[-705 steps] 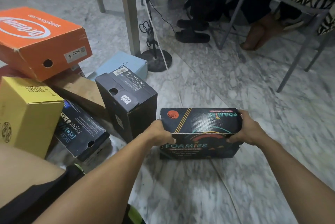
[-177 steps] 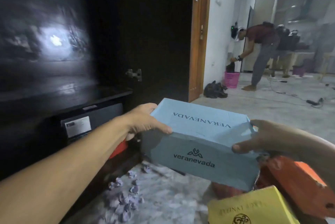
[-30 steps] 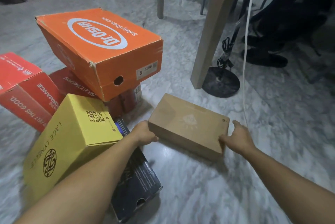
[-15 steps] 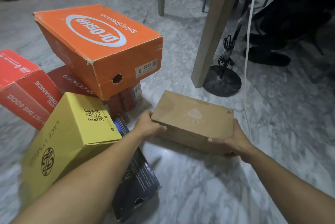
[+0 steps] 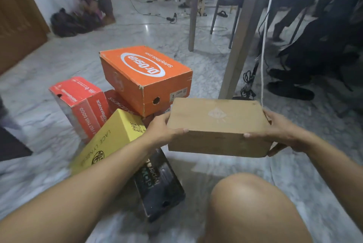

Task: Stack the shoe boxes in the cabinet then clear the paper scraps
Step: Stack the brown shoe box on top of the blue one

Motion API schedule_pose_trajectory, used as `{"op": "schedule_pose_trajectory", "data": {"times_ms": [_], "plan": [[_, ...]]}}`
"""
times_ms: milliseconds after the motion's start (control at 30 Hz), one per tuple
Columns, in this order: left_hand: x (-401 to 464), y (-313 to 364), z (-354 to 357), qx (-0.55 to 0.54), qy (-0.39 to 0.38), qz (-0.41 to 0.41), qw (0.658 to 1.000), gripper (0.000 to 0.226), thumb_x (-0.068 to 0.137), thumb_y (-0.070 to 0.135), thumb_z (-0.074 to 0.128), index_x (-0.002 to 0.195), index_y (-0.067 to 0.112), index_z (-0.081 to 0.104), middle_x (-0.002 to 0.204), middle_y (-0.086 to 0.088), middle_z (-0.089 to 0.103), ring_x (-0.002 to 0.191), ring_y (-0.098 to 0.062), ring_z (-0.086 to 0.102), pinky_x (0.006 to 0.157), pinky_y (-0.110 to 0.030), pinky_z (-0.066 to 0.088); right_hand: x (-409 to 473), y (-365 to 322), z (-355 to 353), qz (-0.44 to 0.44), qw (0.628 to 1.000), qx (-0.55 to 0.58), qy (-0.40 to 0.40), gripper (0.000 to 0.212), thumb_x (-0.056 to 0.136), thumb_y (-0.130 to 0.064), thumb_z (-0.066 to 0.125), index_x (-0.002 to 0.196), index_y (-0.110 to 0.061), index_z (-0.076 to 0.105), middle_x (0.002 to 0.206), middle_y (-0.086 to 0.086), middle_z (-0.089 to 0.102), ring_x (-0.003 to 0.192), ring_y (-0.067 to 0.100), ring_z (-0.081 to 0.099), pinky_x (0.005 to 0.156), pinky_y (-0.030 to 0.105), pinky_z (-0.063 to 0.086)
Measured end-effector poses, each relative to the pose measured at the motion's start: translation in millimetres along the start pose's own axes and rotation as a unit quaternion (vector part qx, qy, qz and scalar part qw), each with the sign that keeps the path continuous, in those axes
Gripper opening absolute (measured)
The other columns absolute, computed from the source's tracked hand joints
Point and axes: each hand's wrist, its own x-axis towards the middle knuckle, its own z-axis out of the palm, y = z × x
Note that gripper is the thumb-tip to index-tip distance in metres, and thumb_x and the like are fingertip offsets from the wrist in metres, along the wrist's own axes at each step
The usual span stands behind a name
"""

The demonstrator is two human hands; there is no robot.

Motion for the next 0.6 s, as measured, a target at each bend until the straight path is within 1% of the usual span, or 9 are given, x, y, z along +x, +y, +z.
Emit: {"op": "schedule_pose_trajectory", "data": {"times_ms": [100, 200, 233, 300, 333, 367, 433, 533, 600], "plan": [[-26, 17, -23, -0.014, 0.029, 0.010, 0.999, 0.051, 0.075, 0.031, 0.081, 0.122, 0.024, 0.061, 0.112, 0.007, 0.067, 0.100, -0.013, 0.064, 0.075, -0.031, 0.058, -19, -28, 0, -0.034, 0.999, -0.020, 0.001, 0.088, 0.058, -0.032, 0.093, 0.133, -0.036, 0.046, 0.118, -0.007, 0.055, 0.100, 0.028, 0.061, 0.056, 0.053, 0.060], [-52, 29, -53, -0.034, 0.047, 0.006, 0.998, 0.050, 0.076, 0.032, 0.081, 0.121, 0.021, 0.061, 0.112, 0.004, 0.067, 0.102, -0.017, 0.063, 0.072, -0.035, 0.060, -34, -57, 5, -0.068, 0.997, -0.032, -0.014, 0.083, 0.060, -0.031, 0.092, 0.130, -0.034, 0.048, 0.117, -0.008, 0.058, 0.099, 0.026, 0.063, 0.055, 0.051, 0.060], [-62, 35, -63, -0.037, 0.060, 0.003, 0.997, 0.048, 0.076, 0.030, 0.081, 0.119, 0.023, 0.061, 0.110, 0.004, 0.066, 0.101, -0.017, 0.063, 0.071, -0.036, 0.060, -40, -68, 8, -0.080, 0.996, -0.036, -0.022, 0.080, 0.061, -0.030, 0.092, 0.129, -0.034, 0.049, 0.116, -0.007, 0.059, 0.095, 0.026, 0.065, 0.054, 0.051, 0.060], [-82, 42, -88, -0.046, 0.095, 0.002, 0.994, 0.044, 0.075, 0.025, 0.082, 0.114, 0.025, 0.061, 0.105, 0.003, 0.066, 0.098, -0.016, 0.063, 0.074, -0.041, 0.061, -49, -91, 15, -0.109, 0.993, -0.036, -0.038, 0.071, 0.064, -0.027, 0.090, 0.122, -0.036, 0.051, 0.109, -0.004, 0.062, 0.078, 0.022, 0.071, 0.052, 0.050, 0.060], [-89, 46, -99, -0.050, 0.103, 0.000, 0.993, 0.044, 0.074, 0.022, 0.083, 0.114, 0.024, 0.063, 0.104, 0.002, 0.067, 0.096, -0.017, 0.064, 0.076, -0.044, 0.061, -53, -101, 18, -0.119, 0.991, -0.033, -0.049, 0.065, 0.066, -0.025, 0.089, 0.117, -0.038, 0.052, 0.105, -0.002, 0.062, 0.068, 0.020, 0.072, 0.051, 0.048, 0.060], [-98, 52, -109, -0.052, 0.113, -0.006, 0.992, 0.047, 0.073, 0.021, 0.084, 0.115, 0.023, 0.064, 0.103, 0.001, 0.068, 0.095, -0.017, 0.065, 0.076, -0.044, 0.061, -55, -110, 21, -0.129, 0.989, -0.033, -0.059, 0.061, 0.066, -0.024, 0.089, 0.112, -0.040, 0.053, 0.104, 0.000, 0.063, 0.064, 0.020, 0.072, 0.050, 0.045, 0.059], [-122, 60, -139, -0.055, 0.148, -0.013, 0.987, 0.050, 0.071, 0.019, 0.085, 0.116, 0.024, 0.064, 0.100, 0.002, 0.067, 0.090, -0.016, 0.066, 0.072, -0.040, 0.061, -61, -137, 34, -0.157, 0.984, -0.041, -0.072, 0.060, 0.064, -0.027, 0.091, 0.109, -0.040, 0.054, 0.107, 0.001, 0.063, 0.072, 0.024, 0.074, 0.054, 0.049, 0.060], [-158, 65, -187, -0.057, 0.204, -0.027, 0.977, 0.053, 0.069, 0.019, 0.087, 0.115, 0.027, 0.064, 0.097, 0.000, 0.066, 0.087, -0.018, 0.065, 0.068, -0.039, 0.061, -76, -182, 61, -0.196, 0.976, -0.046, -0.087, 0.069, 0.064, -0.027, 0.091, 0.117, -0.037, 0.047, 0.108, 0.003, 0.062, 0.085, 0.026, 0.071, 0.055, 0.047, 0.060], [-184, 68, -216, -0.050, 0.234, -0.040, 0.970, 0.060, 0.068, 0.019, 0.087, 0.122, 0.025, 0.062, 0.097, -0.004, 0.066, 0.087, -0.022, 0.066, 0.062, -0.035, 0.059, -89, -211, 81, -0.229, 0.966, -0.047, -0.108, 0.062, 0.065, -0.026, 0.089, 0.111, -0.037, 0.049, 0.106, 0.005, 0.063, 0.088, 0.028, 0.069, 0.059, 0.050, 0.061]]}}
